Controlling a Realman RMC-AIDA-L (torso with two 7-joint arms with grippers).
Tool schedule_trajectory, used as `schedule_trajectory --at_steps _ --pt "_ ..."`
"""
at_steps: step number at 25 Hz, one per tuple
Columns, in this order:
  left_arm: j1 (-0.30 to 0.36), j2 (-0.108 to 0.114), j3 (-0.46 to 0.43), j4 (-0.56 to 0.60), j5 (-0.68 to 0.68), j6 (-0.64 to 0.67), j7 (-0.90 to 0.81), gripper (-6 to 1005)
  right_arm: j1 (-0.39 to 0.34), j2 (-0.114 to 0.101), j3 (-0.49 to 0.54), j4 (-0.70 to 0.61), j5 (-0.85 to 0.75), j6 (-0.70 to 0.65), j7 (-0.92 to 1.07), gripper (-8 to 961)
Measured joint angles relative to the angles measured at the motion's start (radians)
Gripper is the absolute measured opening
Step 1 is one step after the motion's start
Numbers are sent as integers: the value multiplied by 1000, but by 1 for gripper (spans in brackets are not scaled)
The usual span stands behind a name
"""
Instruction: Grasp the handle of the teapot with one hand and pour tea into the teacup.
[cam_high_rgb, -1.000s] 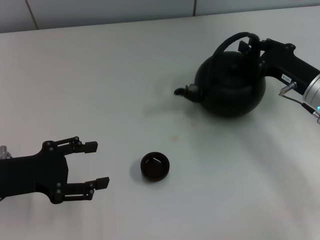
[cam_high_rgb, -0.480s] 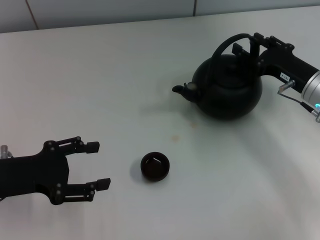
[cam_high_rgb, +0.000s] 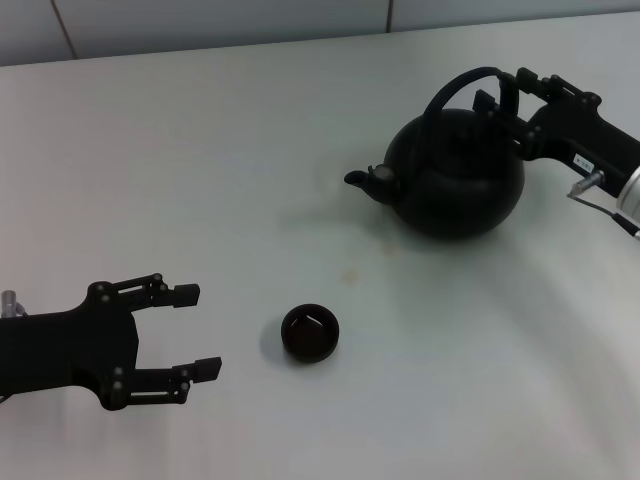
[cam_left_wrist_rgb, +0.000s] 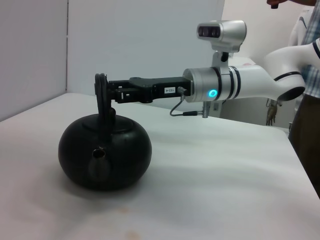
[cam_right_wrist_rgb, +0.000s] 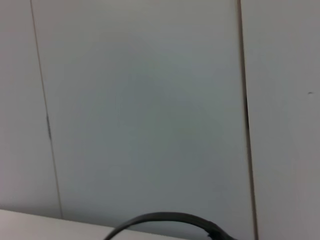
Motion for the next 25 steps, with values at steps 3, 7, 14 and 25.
schedule_trajectory --at_steps 3,7,14,25 --pt "0 0 0 0 0 0 0 829 -15 0 4 -1 1 -30 0 668" --pt "0 -1 0 0 -2 5 -5 829 -43 1 10 -2 4 -78 -4 668" --pt "6 -5 0 5 -3 13 -7 829 -93 0 17 2 4 -199 -56 668" --pt "24 -13 -30 8 -18 126 1 829 -157 -5 9 -8 -121 -498 -99 667"
